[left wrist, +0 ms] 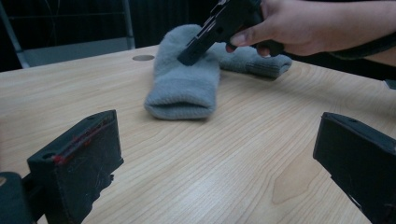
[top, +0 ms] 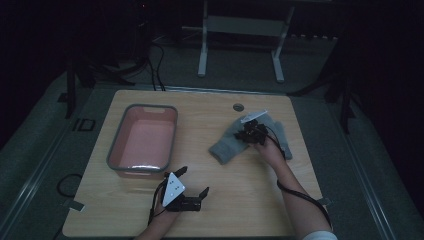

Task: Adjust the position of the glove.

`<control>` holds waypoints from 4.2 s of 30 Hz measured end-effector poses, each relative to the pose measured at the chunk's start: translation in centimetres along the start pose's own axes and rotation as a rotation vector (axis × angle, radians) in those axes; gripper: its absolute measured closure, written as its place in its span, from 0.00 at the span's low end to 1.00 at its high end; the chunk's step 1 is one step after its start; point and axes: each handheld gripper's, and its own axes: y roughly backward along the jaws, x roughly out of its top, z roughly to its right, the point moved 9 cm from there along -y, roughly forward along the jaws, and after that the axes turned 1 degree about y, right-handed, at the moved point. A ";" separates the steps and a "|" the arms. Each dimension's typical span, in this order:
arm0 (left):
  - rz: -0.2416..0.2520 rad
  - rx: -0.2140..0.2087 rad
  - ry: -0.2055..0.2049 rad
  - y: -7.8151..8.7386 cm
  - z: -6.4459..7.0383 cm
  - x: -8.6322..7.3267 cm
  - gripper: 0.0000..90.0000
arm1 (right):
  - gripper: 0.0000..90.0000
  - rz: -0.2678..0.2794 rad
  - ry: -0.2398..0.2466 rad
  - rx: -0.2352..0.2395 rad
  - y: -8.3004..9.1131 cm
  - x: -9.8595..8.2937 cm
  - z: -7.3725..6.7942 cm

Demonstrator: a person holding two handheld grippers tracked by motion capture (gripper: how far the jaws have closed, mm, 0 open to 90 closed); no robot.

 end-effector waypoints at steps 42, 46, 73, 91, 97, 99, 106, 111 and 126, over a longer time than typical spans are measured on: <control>0.001 0.003 -0.003 0.0 0.0 0.0 0.01 | 0.40 0.029 0.259 0.311 -1.1 1.0 -8.8; 0.002 0.003 -0.006 0.0 0.0 0.0 0.01 | 0.38 0.065 0.235 0.291 0.5 1.3 -8.3; 0.001 0.004 0.004 0.0 -0.1 0.0 0.01 | 0.39 0.276 -0.216 -0.163 9.8 -2.5 5.3; 0.001 0.003 0.008 0.0 -0.1 0.0 0.01 | 0.41 0.027 -0.313 -0.331 4.5 -9.3 9.0; 0.002 0.003 0.010 0.0 -0.1 0.0 0.01 | 0.76 0.040 -0.361 -0.346 4.4 -9.2 8.6; 0.002 0.003 0.010 0.0 -0.1 0.0 0.01 | 0.85 0.050 -0.419 -0.353 4.7 -9.1 8.5; 0.002 0.002 0.014 0.0 -0.1 0.0 0.01 | 0.89 0.111 -0.497 -0.409 6.1 -8.7 7.3; 0.002 0.002 0.013 0.0 -0.1 0.0 0.01 | 0.89 0.144 -0.547 -0.458 8.5 -8.7 5.8; 0.000 0.003 0.015 0.0 -0.2 0.0 0.01 | 0.88 0.188 -0.680 -0.462 13.1 -11.5 -1.1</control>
